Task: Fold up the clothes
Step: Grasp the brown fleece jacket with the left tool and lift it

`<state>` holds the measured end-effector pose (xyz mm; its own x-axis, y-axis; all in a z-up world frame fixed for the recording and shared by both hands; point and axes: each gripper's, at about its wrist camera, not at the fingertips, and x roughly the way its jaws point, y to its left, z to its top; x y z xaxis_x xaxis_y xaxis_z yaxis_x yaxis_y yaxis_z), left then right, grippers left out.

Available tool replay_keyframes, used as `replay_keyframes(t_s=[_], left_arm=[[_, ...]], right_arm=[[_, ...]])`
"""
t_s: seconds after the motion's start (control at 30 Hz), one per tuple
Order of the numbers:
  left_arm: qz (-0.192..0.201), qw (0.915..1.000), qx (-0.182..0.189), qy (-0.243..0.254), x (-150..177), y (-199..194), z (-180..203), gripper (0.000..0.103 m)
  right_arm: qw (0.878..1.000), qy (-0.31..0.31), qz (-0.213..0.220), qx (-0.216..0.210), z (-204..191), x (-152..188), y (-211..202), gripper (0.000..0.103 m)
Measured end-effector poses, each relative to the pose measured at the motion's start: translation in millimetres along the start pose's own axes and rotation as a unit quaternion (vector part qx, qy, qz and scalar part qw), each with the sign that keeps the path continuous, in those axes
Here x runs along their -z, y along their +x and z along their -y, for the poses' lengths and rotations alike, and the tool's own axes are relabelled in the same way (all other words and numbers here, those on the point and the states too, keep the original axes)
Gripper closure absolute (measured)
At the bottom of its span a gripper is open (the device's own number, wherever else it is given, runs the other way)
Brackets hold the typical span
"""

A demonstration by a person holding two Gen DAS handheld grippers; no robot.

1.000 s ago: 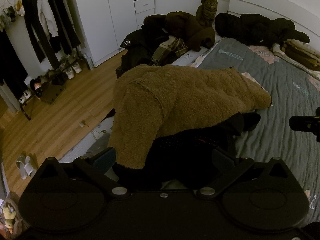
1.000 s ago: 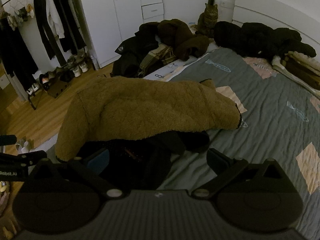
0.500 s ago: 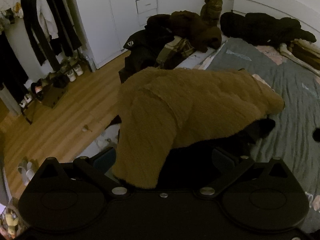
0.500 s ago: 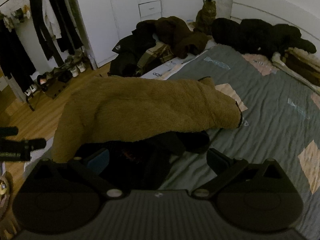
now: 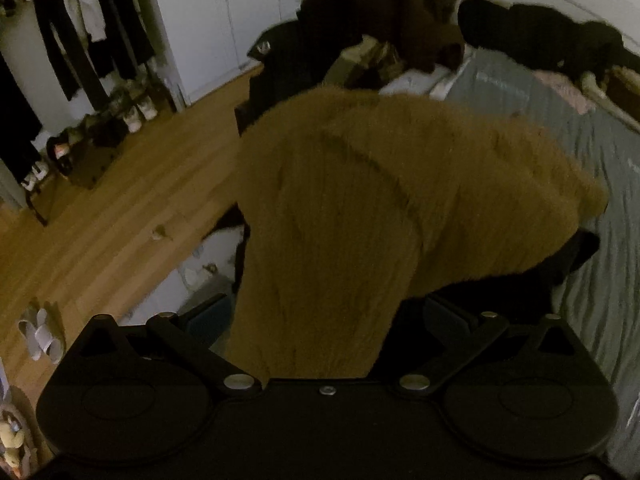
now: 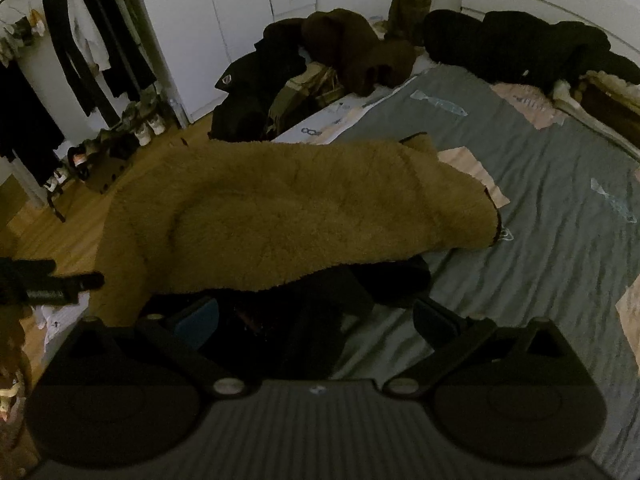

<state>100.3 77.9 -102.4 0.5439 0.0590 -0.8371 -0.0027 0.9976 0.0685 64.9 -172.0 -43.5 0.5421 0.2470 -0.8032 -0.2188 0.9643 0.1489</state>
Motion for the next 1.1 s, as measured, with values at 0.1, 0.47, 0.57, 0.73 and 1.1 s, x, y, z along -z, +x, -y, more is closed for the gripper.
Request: replay_keyframes(t_s=[0.1, 0.47, 0.57, 0.73, 1.1], left_arm=[[-0.010, 0.9996, -0.017, 0.019, 5.6, 12.0, 4.6, 0.000], [-0.012, 0.9974, -0.054, 0.046, 6.7, 43.2, 8.9, 0.000], [0.009, 0.9960, -0.072, 0.052, 6.5, 44.2, 11.7, 0.007], [-0.030, 0.9981, -0.050, 0.018, 4.3, 54.3, 8.1, 0.077], [0.003, 0.9995, 0.017, -0.027, -3.4, 17.9, 1.3, 0.092]], right_arm=[[1.000, 0.004, -0.005, -0.002, 1.1, -2.7, 6.8, 0.000], [1.000, 0.008, -0.017, -0.001, 1.7, -7.3, 22.7, 0.000], [1.000, 0.009, -0.021, -0.002, 2.6, -6.9, 27.2, 0.000], [1.000, 0.011, -0.027, -0.002, 5.5, -7.7, 31.4, 0.000], [0.999, 0.029, -0.018, -0.002, 16.5, -7.6, 28.0, 0.000]])
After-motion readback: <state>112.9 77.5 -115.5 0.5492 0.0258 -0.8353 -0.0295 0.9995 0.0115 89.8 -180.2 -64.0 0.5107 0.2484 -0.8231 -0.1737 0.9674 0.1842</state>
